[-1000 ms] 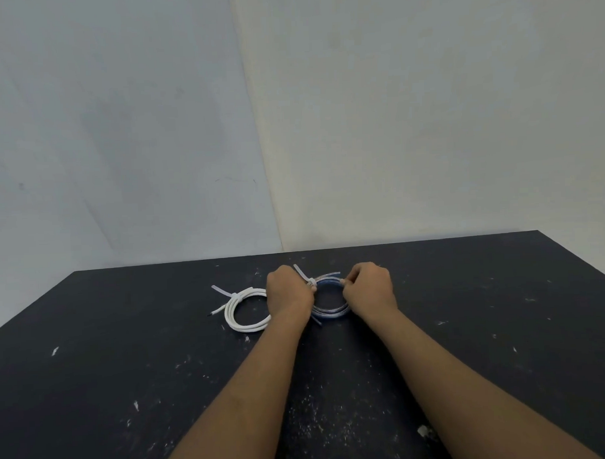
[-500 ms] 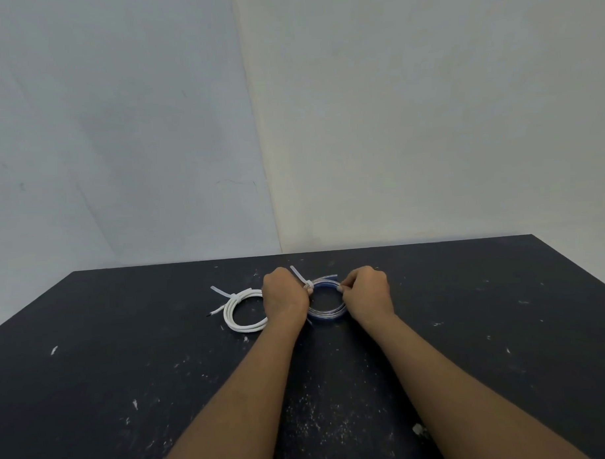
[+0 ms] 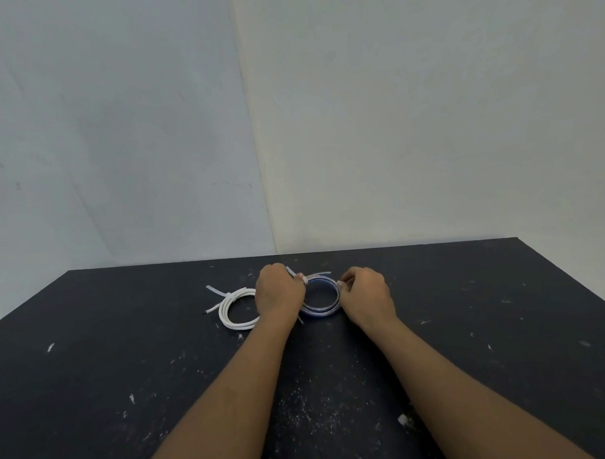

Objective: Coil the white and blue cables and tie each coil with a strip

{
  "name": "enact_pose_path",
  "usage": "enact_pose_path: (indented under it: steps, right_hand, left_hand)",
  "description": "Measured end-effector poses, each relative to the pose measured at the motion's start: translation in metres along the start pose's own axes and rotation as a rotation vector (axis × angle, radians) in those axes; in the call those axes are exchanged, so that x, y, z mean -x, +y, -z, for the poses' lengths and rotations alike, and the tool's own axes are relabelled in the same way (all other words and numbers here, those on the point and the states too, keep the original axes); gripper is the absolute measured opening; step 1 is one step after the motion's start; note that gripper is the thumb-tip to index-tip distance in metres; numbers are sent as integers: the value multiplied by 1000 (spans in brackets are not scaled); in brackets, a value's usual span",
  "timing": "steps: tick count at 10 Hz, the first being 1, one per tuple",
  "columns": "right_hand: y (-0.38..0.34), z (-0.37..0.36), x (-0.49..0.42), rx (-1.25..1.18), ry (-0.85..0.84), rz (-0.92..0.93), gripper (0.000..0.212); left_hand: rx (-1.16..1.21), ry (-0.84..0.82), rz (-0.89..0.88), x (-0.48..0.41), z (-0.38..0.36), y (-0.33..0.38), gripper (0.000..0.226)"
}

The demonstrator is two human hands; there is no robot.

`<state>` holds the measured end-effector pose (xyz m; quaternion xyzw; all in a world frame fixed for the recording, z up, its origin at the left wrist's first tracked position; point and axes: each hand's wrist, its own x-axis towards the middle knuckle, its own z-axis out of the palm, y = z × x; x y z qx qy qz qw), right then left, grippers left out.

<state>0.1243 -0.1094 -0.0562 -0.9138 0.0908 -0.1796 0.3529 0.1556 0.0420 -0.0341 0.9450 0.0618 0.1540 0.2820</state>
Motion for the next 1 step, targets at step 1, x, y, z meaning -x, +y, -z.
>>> enact_pose_path:
  steps: [1]
  right_hand:
    - [3,10,5,92,12,47,23]
  left_hand:
    - [-4,61,-127,5,3,-1,32]
